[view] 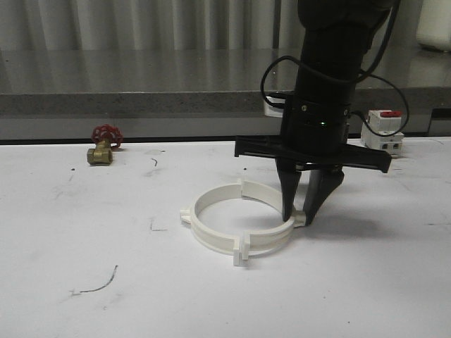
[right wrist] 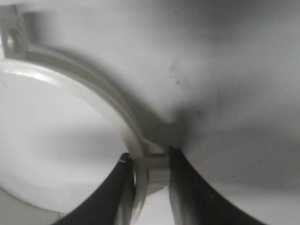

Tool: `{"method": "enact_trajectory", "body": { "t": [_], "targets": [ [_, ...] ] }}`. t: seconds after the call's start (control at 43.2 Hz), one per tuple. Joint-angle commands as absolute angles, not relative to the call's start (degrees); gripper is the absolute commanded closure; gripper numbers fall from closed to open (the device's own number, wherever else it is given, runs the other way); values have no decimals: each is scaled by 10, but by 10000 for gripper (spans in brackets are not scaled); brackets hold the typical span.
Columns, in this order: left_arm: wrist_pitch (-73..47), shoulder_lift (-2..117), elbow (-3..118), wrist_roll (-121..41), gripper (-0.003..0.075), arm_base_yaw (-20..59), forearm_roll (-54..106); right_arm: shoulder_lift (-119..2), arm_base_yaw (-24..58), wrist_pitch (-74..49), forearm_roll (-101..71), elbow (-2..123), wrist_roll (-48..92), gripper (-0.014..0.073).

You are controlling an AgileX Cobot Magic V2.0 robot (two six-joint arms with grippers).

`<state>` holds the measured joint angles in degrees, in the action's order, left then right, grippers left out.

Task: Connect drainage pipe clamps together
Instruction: 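Lower and push the clamp half against the placed half, closing the ring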

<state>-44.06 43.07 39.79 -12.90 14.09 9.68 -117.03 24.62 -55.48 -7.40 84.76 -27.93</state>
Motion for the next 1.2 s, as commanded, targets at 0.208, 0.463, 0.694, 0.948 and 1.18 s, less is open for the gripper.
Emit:
{"method": "enact_trajectory", "body": {
  "t": [0.208,0.463,0.694,0.948,1.18],
  "targets": [
    [-405,429,414,-128,345,138,103,-1138,246,-544,-79,865,-271,450],
    [-405,429,414,-128,345,138,103,-1138,246,-545,-80,865,-272,450],
    [-405,429,414,-128,345,138,103,-1138,246,-545,-80,865,-272,340],
    [-405,429,414,-128,345,138,103,-1138,246,-545,-80,865,-272,281],
    [-405,429,414,-128,345,138,103,-1137,246,-539,-81,866,-272,281]
  ]
}}
